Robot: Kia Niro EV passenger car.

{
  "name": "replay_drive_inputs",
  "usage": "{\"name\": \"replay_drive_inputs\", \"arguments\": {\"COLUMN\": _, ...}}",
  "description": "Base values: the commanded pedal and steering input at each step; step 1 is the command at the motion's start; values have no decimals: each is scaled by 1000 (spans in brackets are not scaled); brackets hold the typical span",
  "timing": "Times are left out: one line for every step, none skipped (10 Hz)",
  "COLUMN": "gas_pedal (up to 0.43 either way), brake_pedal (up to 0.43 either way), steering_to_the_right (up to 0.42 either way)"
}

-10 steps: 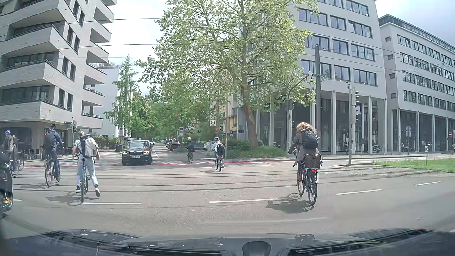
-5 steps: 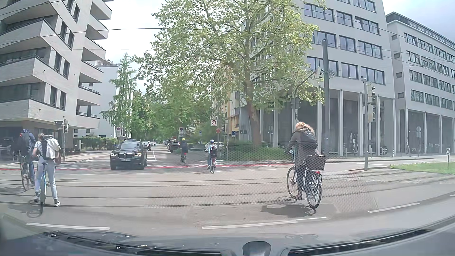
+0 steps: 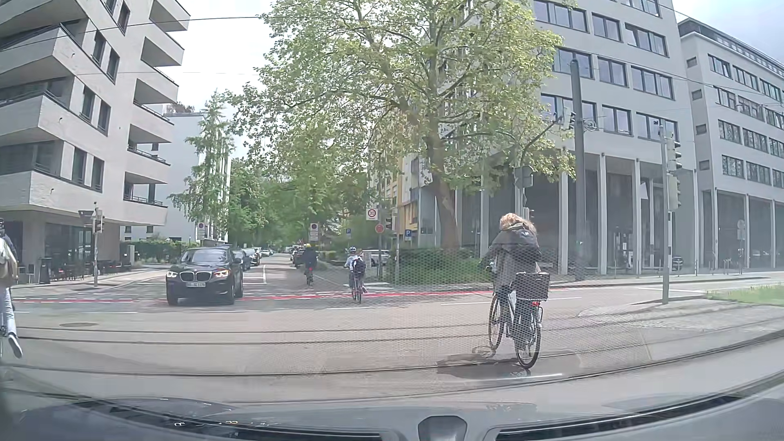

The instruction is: Follow the waypoints while adhering to traffic rules and regulations

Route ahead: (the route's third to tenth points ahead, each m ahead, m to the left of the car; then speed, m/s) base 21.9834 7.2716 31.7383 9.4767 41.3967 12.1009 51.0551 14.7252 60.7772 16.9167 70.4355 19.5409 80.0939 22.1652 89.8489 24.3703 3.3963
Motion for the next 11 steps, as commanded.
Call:
{"name": "replay_drive_inputs", "arguments": {"gas_pedal": 0, "brake_pedal": 0, "steering_to_the_right": -34}}
{"name": "replay_drive_inputs", "arguments": {"gas_pedal": 0, "brake_pedal": 0, "steering_to_the_right": -34}}
{"name": "replay_drive_inputs", "arguments": {"gas_pedal": 0, "brake_pedal": 0, "steering_to_the_right": -35}}
{"name": "replay_drive_inputs", "arguments": {"gas_pedal": 0, "brake_pedal": 0, "steering_to_the_right": -38}}
{"name": "replay_drive_inputs", "arguments": {"gas_pedal": 0, "brake_pedal": 0, "steering_to_the_right": -42}}
{"name": "replay_drive_inputs", "arguments": {"gas_pedal": 0, "brake_pedal": 0, "steering_to_the_right": -47}}
{"name": "replay_drive_inputs", "arguments": {"gas_pedal": 0, "brake_pedal": 0, "steering_to_the_right": -51}}
{"name": "replay_drive_inputs", "arguments": {"gas_pedal": 0, "brake_pedal": 0, "steering_to_the_right": -59}}
{"name": "replay_drive_inputs", "arguments": {"gas_pedal": 0, "brake_pedal": 0, "steering_to_the_right": -64}}
{"name": "replay_drive_inputs", "arguments": {"gas_pedal": 0, "brake_pedal": 0, "steering_to_the_right": -68}}
{"name": "replay_drive_inputs", "arguments": {"gas_pedal": 0, "brake_pedal": 0, "steering_to_the_right": -70}}
